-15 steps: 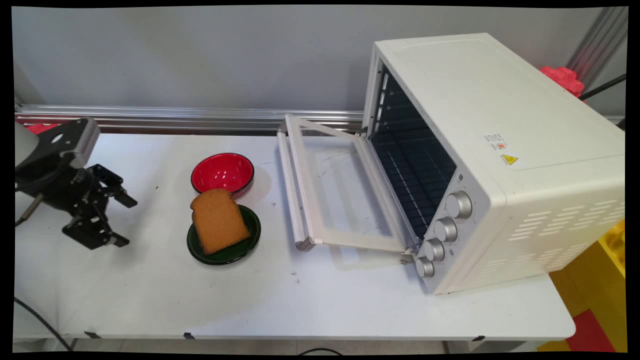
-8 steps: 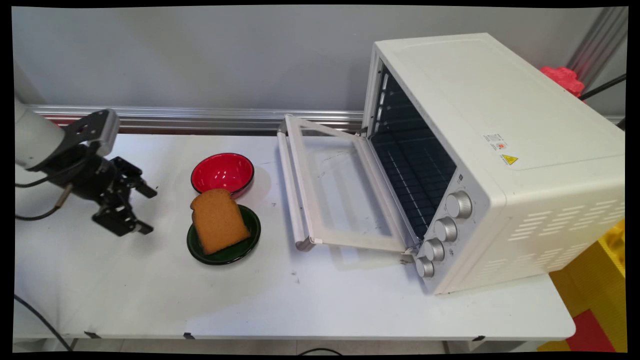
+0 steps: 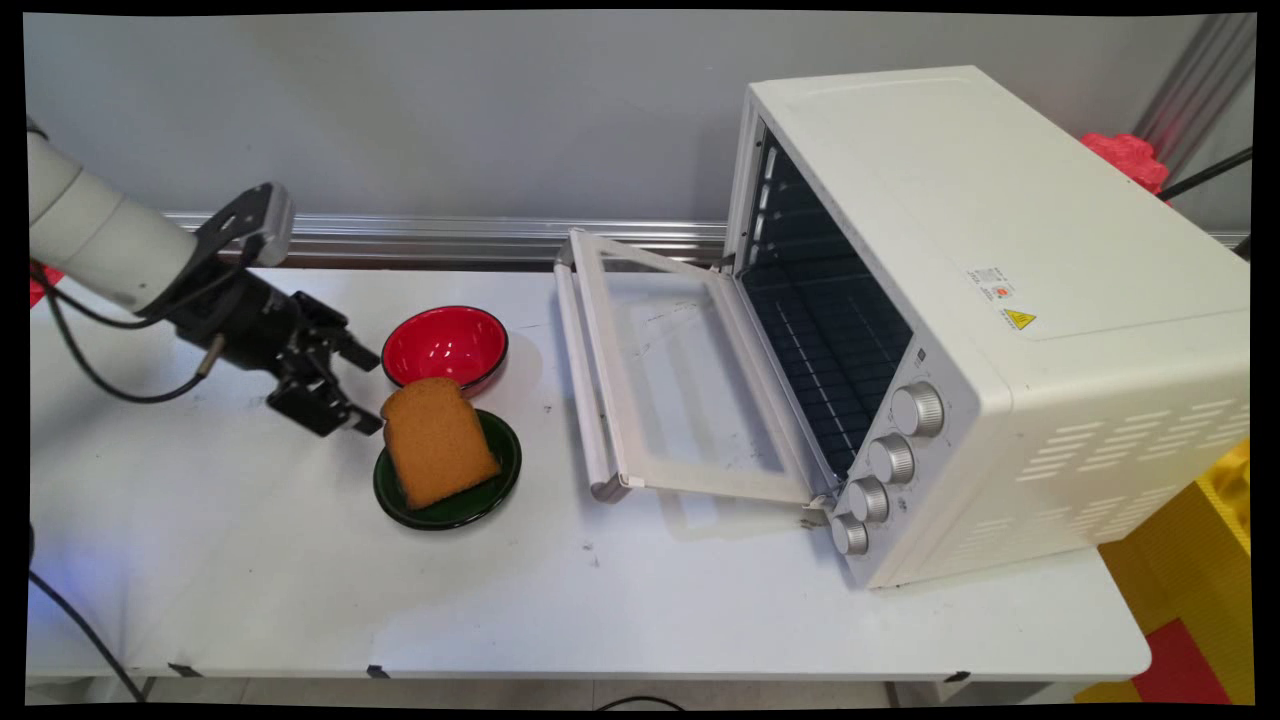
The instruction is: Close the oven
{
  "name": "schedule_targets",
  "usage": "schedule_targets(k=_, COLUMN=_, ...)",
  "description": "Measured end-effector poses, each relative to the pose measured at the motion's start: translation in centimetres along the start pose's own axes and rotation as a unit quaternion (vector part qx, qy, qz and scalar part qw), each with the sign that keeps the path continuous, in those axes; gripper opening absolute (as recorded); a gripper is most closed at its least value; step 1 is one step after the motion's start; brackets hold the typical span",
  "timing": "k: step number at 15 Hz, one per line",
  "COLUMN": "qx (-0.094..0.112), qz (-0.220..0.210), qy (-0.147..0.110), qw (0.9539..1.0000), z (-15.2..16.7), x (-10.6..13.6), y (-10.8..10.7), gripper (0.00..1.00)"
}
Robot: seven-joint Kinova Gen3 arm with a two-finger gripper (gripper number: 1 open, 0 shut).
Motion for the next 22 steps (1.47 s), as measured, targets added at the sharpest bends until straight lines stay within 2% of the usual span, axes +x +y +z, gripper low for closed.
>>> schedule_targets(k=4, qx=-0.01, qz=-0.016, qy=0.032, qw=0.9993, z=0.8, x=1.4, y=-0.6, gripper=1.0)
schedule_targets(k=11, qx=-0.016, qz=-0.025, qy=0.061, qw=0.9977, z=1.7, x=2.7, y=-1.4, gripper=1.0)
schedule_targets(k=12, qx=-0.016, qz=-0.026, qy=0.063, qw=0.9976, z=1.8, x=2.8, y=-1.4, gripper=0.0)
schedule_targets(k=22, qx=-0.019, qz=-0.032, qy=0.08, qw=0.9961, z=3.4, x=3.7, y=-1.9, gripper=0.0)
